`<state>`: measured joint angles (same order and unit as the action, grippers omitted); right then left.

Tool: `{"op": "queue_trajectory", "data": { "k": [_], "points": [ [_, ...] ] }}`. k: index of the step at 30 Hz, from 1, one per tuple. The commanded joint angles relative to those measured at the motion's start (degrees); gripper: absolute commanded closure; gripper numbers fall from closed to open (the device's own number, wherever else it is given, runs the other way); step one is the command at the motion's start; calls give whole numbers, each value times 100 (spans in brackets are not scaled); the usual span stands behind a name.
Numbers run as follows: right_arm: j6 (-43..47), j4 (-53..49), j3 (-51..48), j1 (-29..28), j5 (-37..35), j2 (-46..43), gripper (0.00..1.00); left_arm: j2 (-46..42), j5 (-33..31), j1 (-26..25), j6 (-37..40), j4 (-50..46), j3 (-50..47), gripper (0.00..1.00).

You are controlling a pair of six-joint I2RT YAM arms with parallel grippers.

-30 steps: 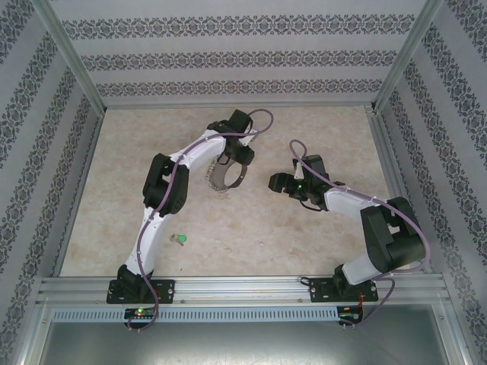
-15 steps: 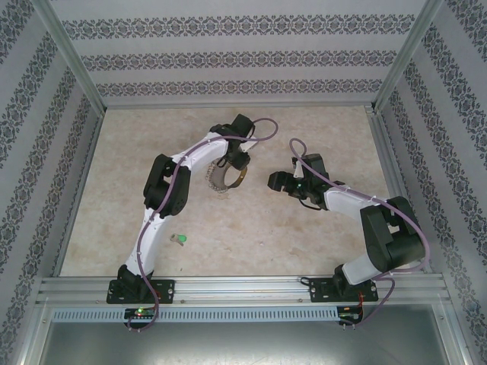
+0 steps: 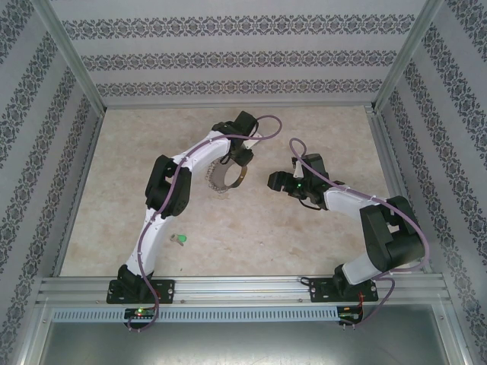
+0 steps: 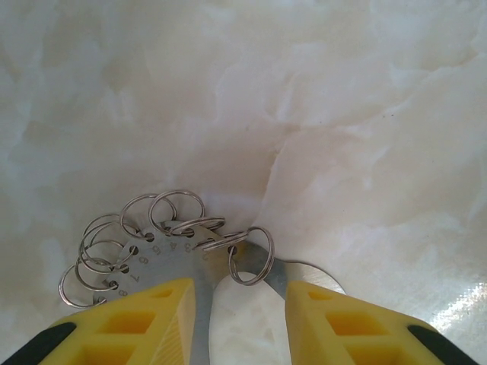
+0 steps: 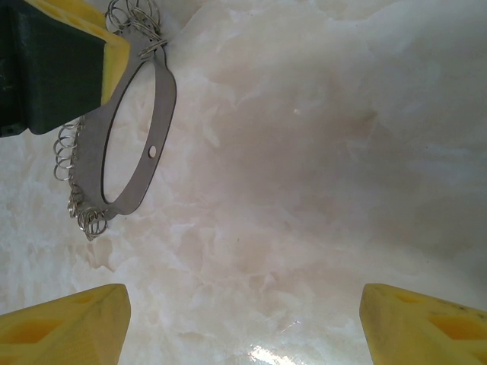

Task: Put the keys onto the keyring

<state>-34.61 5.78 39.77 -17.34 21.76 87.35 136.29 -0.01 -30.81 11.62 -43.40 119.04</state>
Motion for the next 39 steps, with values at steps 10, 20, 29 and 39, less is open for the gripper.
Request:
{"op": "queue_trajectory", "data": {
  "k": [10,20,29,39],
  "points": [
    [-32,55,154,90,47,87,20,240,170,-76,3,-204,163,64],
    [-28,59,154,107,70,118,20,345,125,-83,-6,-157,229,64],
    [-29,85,154,118,85,121,20,512,39,-89,-59,-292,537,65],
    [-16,84,136,160,144,34,20,583,15,-86,-92,-446,692,66]
  ]
}}
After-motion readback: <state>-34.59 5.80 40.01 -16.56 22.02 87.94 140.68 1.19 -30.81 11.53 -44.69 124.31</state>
